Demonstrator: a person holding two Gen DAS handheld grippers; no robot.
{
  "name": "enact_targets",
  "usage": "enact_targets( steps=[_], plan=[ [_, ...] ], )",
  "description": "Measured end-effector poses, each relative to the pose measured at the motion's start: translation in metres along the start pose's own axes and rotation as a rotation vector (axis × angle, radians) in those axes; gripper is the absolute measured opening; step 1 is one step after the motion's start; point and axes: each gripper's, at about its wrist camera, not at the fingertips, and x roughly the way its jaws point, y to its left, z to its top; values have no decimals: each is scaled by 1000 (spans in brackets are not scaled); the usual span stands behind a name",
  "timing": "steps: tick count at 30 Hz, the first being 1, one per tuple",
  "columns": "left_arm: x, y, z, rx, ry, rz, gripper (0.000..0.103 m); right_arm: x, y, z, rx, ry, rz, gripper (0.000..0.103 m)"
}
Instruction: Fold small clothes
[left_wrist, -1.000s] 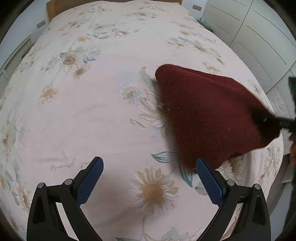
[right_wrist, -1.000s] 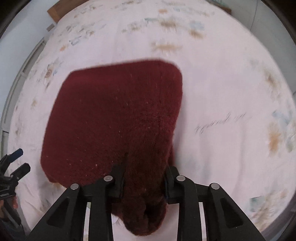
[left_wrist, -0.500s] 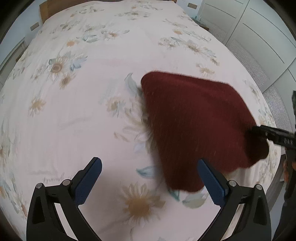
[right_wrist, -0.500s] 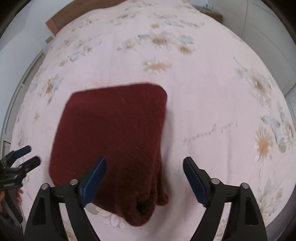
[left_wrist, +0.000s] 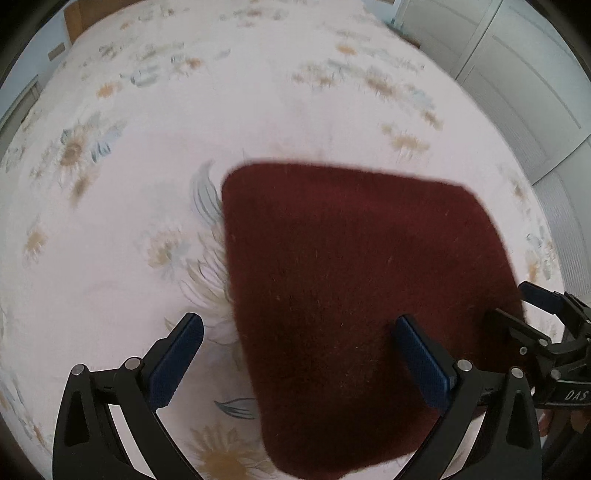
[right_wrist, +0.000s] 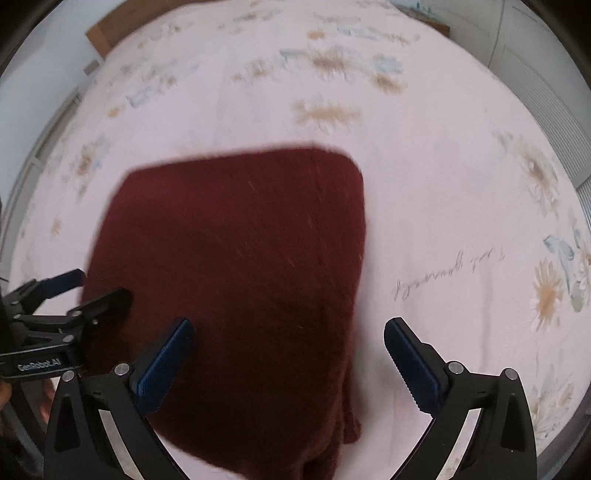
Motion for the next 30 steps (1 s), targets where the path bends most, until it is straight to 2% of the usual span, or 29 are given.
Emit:
enact_targets(
  steps=[2, 3, 6, 15, 21, 22, 23, 25, 28, 30],
  plan=[
    [14, 2, -6, -3, 25, 14, 102, 11, -8, -6, 16, 13, 20, 103],
    [19, 3, -8, -38, 5, 17, 102, 14, -10, -7, 13, 14, 22, 103],
    [33, 9, -18, -55, 18, -2, 103, 22, -14, -11, -6, 10, 53, 103],
    [41, 8, -36, -47, -57, -16, 103, 40, -36, -21, 64, 2, 207, 102],
    [46, 11, -37, -73, -48, -43, 101, 39, -37, -26, 93, -17, 223, 100],
    [46, 13, -38, -82, -45, -67, 98, 39, -36, -27, 99, -18, 232, 95],
    [45, 14, -38, -84, -45, -90, 90, 38, -36, -27, 107, -16, 246, 85],
    [45, 12, -39, -82, -51, -97, 87, 36, -34, -28, 135, -6, 315, 64],
    [43, 8, -39, -56, -63, -90, 77, 29, -25, -26, 104, -6, 282, 55],
    [41, 2, -37, -36, -72, -92, 64, 22, -20, -24, 104, -13, 267, 49]
  ],
)
